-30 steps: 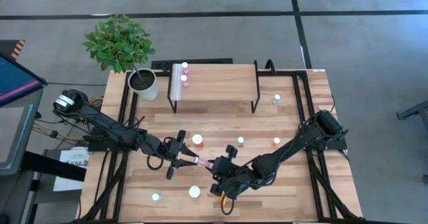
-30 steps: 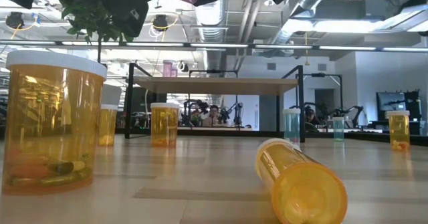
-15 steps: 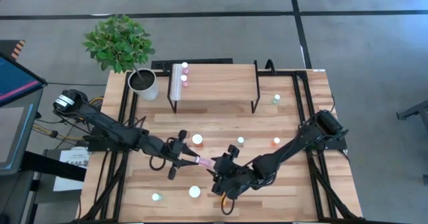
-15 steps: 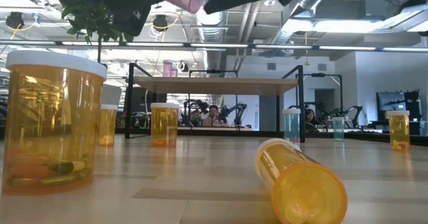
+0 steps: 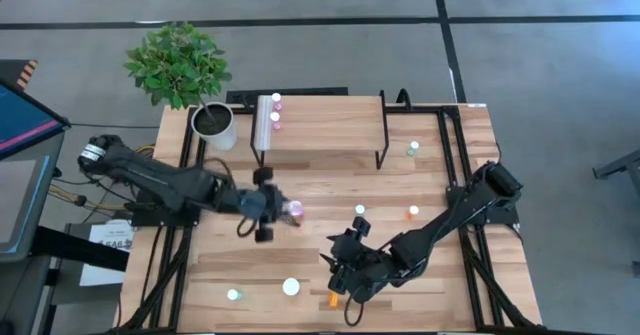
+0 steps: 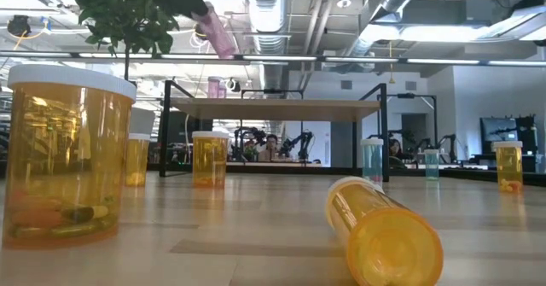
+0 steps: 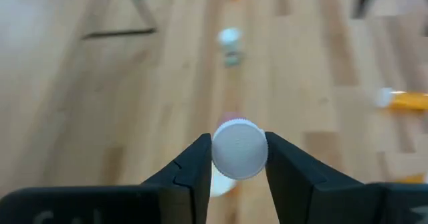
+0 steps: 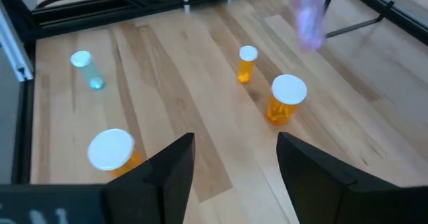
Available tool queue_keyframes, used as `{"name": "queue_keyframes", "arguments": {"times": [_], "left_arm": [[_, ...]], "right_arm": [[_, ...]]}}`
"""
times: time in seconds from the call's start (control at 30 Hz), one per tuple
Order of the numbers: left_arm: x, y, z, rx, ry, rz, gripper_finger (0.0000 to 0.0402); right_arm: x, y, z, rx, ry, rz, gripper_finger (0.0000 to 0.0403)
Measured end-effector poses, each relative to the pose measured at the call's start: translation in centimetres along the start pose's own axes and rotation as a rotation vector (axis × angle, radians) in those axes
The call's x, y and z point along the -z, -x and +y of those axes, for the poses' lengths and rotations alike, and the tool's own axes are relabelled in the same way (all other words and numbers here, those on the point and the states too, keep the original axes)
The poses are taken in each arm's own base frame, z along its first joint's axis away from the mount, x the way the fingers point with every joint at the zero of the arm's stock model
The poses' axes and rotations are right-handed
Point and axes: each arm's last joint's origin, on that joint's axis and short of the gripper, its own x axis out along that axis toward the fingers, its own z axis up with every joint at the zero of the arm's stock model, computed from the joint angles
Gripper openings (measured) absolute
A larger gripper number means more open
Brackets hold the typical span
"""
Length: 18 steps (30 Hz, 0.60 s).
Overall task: Pick and place medicine bottles onto shelf by color
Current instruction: Put the pink pill bottle on the shelf aligned with the other pink pill bottles
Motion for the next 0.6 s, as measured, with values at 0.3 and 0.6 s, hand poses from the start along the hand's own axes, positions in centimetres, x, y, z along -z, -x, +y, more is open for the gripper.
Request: {"name": "queue_keyframes", "arguments": {"times": [0.3,0.6], "left_arm": [[-2.9,3.6,7.4,-0.178,0.082,0.174,0.0119],[-2.5,3.0,13.5,-0.172,0.173,0.267,0.012]], "right_arm": [[0.0,0.0,0.0,0.003,0.0,-0.002,0.0231],[0.0,0.0,0.0,0.003,-0.001,-0.002,0.0231]]}}
